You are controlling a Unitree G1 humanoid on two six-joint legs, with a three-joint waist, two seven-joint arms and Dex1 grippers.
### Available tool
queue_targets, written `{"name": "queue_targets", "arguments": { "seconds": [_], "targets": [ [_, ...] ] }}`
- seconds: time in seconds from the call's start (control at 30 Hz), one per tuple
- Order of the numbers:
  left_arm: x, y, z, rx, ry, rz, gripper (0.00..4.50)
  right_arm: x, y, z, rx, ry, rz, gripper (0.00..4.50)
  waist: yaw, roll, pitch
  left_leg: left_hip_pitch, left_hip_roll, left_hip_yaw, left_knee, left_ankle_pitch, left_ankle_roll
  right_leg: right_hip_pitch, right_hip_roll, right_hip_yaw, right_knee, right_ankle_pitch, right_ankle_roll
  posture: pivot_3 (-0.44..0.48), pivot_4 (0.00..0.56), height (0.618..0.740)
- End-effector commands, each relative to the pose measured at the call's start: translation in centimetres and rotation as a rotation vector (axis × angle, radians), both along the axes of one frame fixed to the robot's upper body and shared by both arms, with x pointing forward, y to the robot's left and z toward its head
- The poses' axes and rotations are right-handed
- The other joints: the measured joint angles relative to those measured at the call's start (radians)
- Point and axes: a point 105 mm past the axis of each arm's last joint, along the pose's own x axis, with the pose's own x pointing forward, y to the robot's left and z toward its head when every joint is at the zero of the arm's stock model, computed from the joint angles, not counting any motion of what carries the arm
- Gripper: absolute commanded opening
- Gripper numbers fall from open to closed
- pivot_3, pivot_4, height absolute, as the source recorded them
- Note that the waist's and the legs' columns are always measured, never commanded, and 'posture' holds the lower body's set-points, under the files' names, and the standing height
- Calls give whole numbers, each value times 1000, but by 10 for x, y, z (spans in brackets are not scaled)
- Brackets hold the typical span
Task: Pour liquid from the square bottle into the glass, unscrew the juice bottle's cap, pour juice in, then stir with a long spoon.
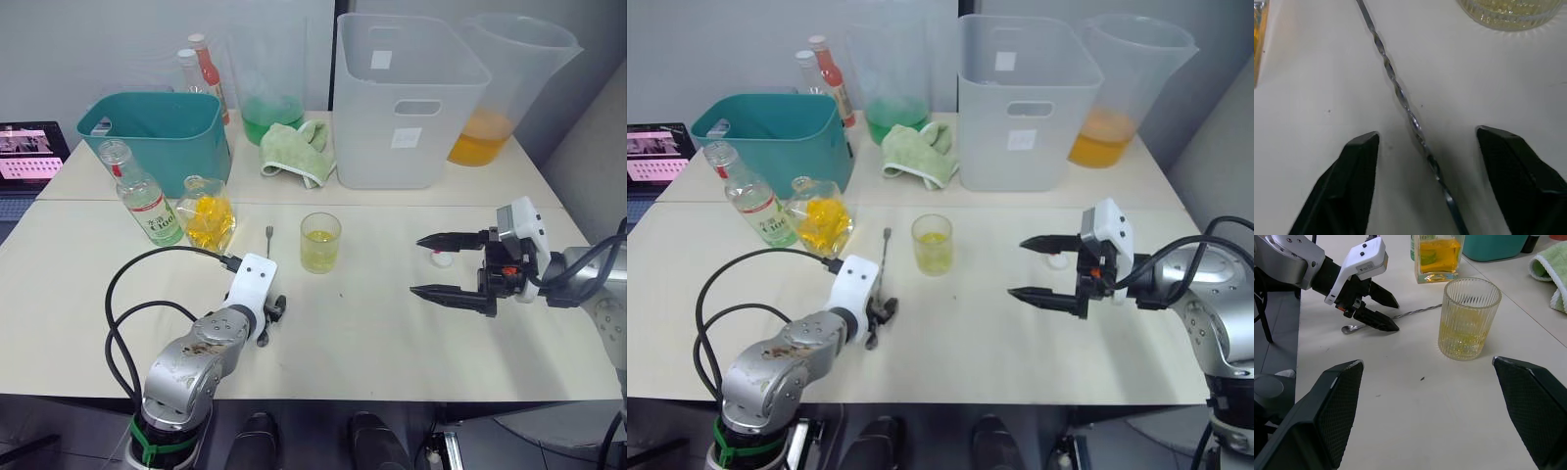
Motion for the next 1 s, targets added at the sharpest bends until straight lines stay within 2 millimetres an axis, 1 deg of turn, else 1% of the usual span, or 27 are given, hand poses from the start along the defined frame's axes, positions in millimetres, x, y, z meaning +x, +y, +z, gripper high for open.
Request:
{"name": "queue_targets", "arguments": {
  "seconds": [0.03,0.17,0.23,0.4,0.5,0.63,0.7,0.73,0.77,0.83,0.9,1.0],
  "targets": [
    [-7,25,-24,21,122,120,2031,-3,-1,11,-1,-47,-1,4500,-2,0,0,0,0,0,0,0,0,0,0,0,0,0,0,0,150,740],
    [-5,29,-24,1,116,152,755,-1,1,11,2,-49,-2,4500,-4,1,0,1,0,0,0,0,0,0,0,0,0,-1,1,0,150,740],
    [-5,33,-24,25,116,155,26,-1,2,11,3,-51,-2,4500,-3,1,-1,1,0,0,0,0,0,0,0,0,0,-1,1,0,150,740],
    [-4,50,-21,46,97,190,26,2,-1,9,-5,-55,-12,4500,-8,1,-1,1,0,0,0,0,0,0,0,0,0,-1,1,0,150,740],
    [1,60,-11,42,47,192,26,2,-1,9,-7,-54,-14,4500,-15,1,-1,1,0,0,0,0,0,0,0,0,0,-1,2,0,150,740],
    [6,69,-1,73,-4,167,26,3,-1,8,-5,-54,-14,4500,-21,1,-1,1,0,0,0,0,0,0,1,0,1,-2,3,0,150,740],
    [10,67,20,-48,-84,76,26,4,1,8,-2,-54,-13,4500,-22,1,-1,1,0,0,0,0,0,0,0,0,1,-2,3,0,150,740],
    [9,65,32,-80,-122,0,26,4,2,7,0,-54,-11,4500,-22,1,-1,0,1,0,0,0,0,-1,1,0,1,-2,3,0,150,740],
    [6,67,39,-67,-135,-60,26,4,3,7,2,-54,-10,4500,-22,0,0,-1,0,0,0,0,0,-2,1,0,1,-2,3,0,150,740],
    [2,71,43,-42,-128,-124,26,4,2,7,2,-52,-7,4500,-19,0,0,-2,1,0,-1,0,0,-3,1,0,1,-2,3,0,150,740],
    [-3,76,41,-34,-104,-169,26,3,2,8,2,-50,-7,4500,-15,0,0,-2,0,0,-1,0,0,-3,-1,0,0,-1,2,0,150,740],
    [-15,82,27,26,-52,-315,26,2,5,7,9,-46,5,4500,-12,0,0,-4,0,1,-1,0,0,-3,-1,0,-4,0,-1,0,150,740]
  ]
}}
